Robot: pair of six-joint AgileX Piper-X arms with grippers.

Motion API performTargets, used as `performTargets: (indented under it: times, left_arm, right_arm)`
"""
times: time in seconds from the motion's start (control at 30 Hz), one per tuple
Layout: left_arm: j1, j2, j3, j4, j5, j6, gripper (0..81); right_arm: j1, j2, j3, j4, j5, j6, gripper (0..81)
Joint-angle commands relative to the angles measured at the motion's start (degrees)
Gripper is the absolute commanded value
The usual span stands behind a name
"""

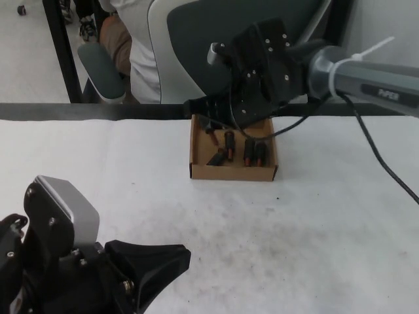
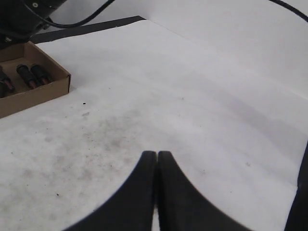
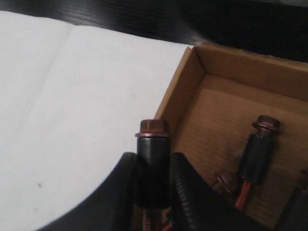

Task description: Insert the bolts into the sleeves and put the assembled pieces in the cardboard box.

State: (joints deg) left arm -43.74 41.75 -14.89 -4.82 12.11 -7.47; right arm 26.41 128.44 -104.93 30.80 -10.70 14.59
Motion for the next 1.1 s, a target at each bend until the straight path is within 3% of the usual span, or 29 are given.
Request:
performTargets:
  times: [0.0,0.5,0.6,0.73,0.8,0.93,1.0,1.07]
  left_arm:
    - [-0.23,-0.42,0.02,-0.16,-0.48,0.23,0.8]
    - [-0.23,-0.42,-0.02,-0.16,-0.48,1.48,0.8]
    - [-0.23,-0.42,-0.02,-0.16,-0.48,1.48,0.8]
    - [-0.23,-0.42,-0.02,-0.16,-0.48,1.48,0.8]
    - [-0.23,-0.42,-0.02,-0.16,-0.48,1.35,0.8]
    - [-0.23,-0.42,-0.02,-0.16,-4.10,1.46,0.8]
    - [-0.23,-0.42,-0.02,-0.16,-9.55,2.12,0.8]
    - [-0.23,-0.76,-0.02,-0.16,-13.58,4.80,0.8]
  right_arm:
    - [-0.22,0.60,-1.45,0.81,-1.08,0.03,0.3]
    - [-0.29,5.40,-4.98,2.38,-1.21,-2.14,0.9]
    - [-0.41,5.24,-5.82,2.58,-1.21,-2.15,11.8]
    - [-0.37,5.24,-8.52,3.37,-1.21,-2.15,38.6]
    - [-0.37,5.24,-10.62,4.68,-0.93,-2.15,47.2]
    - [-0.69,5.17,-15.41,10.08,-0.82,-2.15,42.9]
    - [-1.01,5.10,-17.86,13.18,-0.82,-2.15,34.6]
    - [-1.41,4.87,-19.91,16.18,-0.82,-2.15,20.9]
